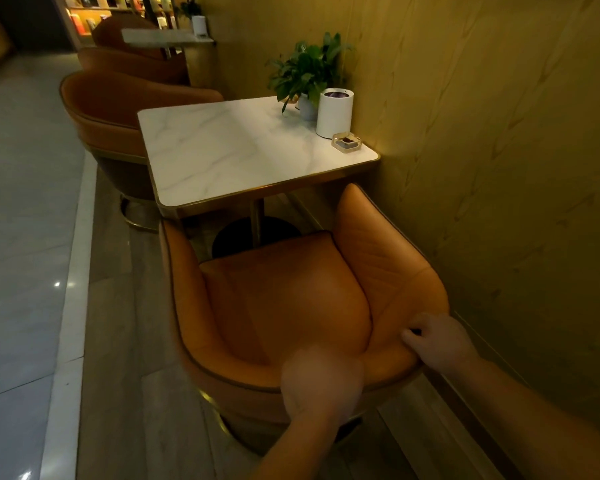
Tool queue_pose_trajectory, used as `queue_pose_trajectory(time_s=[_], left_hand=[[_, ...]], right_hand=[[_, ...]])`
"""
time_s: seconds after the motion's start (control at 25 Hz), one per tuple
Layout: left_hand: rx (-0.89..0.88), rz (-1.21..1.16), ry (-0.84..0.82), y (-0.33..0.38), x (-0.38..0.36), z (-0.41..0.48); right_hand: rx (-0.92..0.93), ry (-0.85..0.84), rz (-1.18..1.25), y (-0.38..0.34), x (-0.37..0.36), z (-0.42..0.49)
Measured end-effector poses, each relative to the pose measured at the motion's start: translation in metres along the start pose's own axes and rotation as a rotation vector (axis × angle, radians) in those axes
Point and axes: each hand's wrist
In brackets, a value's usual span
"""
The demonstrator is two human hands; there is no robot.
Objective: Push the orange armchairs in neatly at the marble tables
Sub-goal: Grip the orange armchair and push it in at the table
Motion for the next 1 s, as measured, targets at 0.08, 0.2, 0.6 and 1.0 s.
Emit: queue_pose_trajectory(time_s=[0.08, 0.2, 0.6, 1.0], left_hand=[[0.003, -0.005, 0.016, 0.011, -0.006, 0.011], [0.025, -0.013, 0.006, 0.028, -0.009, 0.031], [0.068, -0.013, 0.076, 0.057, -0.022, 0.068], [0.035, 0.036, -0.121, -0.029, -0.003, 0.069]], right_hand=[[0.014, -0.017, -0.001, 0.008, 0.007, 0.011], [0.042, -0.047, 0.047, 0.025, 0.019, 0.032], [0.121, -0.13, -0.064, 0.016, 0.038, 0.064], [0.03, 0.07, -0.031, -0.013, 0.017, 0.041]])
Point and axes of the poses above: each hand's wrist, its own z-axis towards the middle knuckle, its own x-axis out of the back of the hand, y = z × x, and after that the axes turned 5 degrees about -x, right-handed
